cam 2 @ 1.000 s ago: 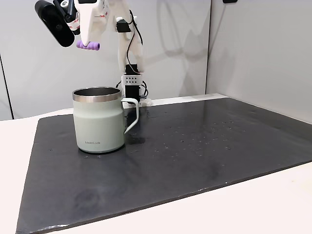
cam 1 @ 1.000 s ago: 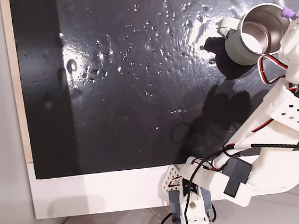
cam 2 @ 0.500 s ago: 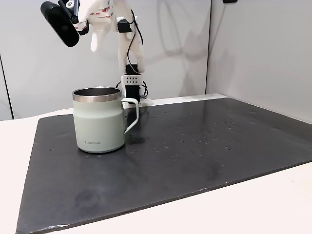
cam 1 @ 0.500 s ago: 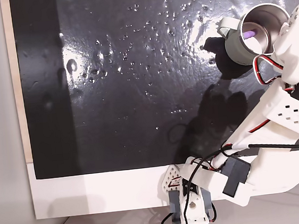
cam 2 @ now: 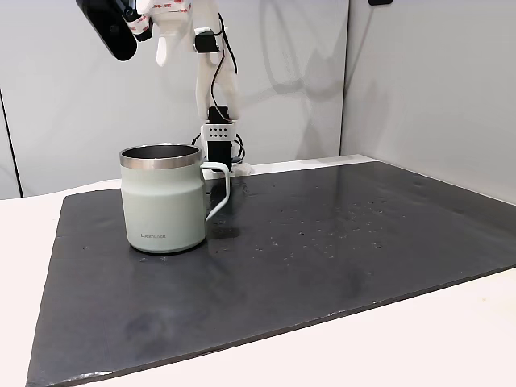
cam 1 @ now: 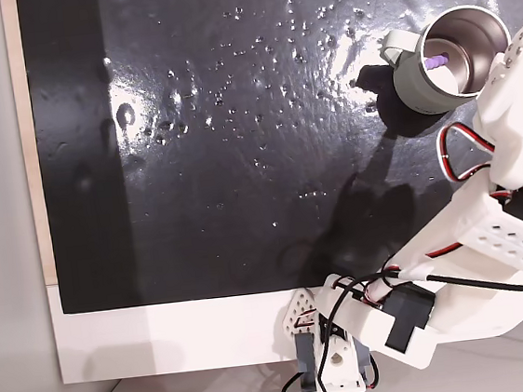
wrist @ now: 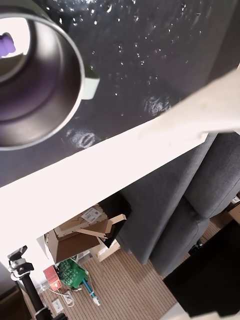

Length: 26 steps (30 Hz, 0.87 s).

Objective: Grasp a pengrip and put it in the cup.

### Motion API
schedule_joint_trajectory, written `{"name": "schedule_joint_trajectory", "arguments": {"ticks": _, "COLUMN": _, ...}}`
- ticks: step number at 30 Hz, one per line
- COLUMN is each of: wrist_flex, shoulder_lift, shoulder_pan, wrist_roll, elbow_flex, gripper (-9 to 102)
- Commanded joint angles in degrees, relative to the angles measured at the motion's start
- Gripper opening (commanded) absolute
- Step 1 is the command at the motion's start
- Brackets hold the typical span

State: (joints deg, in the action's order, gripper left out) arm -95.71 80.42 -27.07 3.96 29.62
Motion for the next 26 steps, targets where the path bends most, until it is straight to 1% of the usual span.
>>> {"name": "schedule_joint_trajectory", "arguments": {"ticks": 1, "wrist_flex": -0.7, "shoulder_lift": 4.7, "shoulder_pan": 1.0, "wrist_roll": -0.7, "elbow_flex": -4.3, "gripper": 32}}
{"name": "schedule_joint_trajectory", "arguments": {"ticks": 10, "wrist_flex": -1.1, "shoulder_lift": 7.3, "shoulder_pan": 1.7, "wrist_roll": -2.4, "elbow_flex": -1.5, "gripper": 32}}
{"name": "schedule_joint_trajectory", "arguments": {"ticks": 26, "wrist_flex": -1.1, "shoulder_lift": 8.0, "shoulder_pan": 1.8, "wrist_roll": -2.4, "elbow_flex": 0.3, "gripper": 31}}
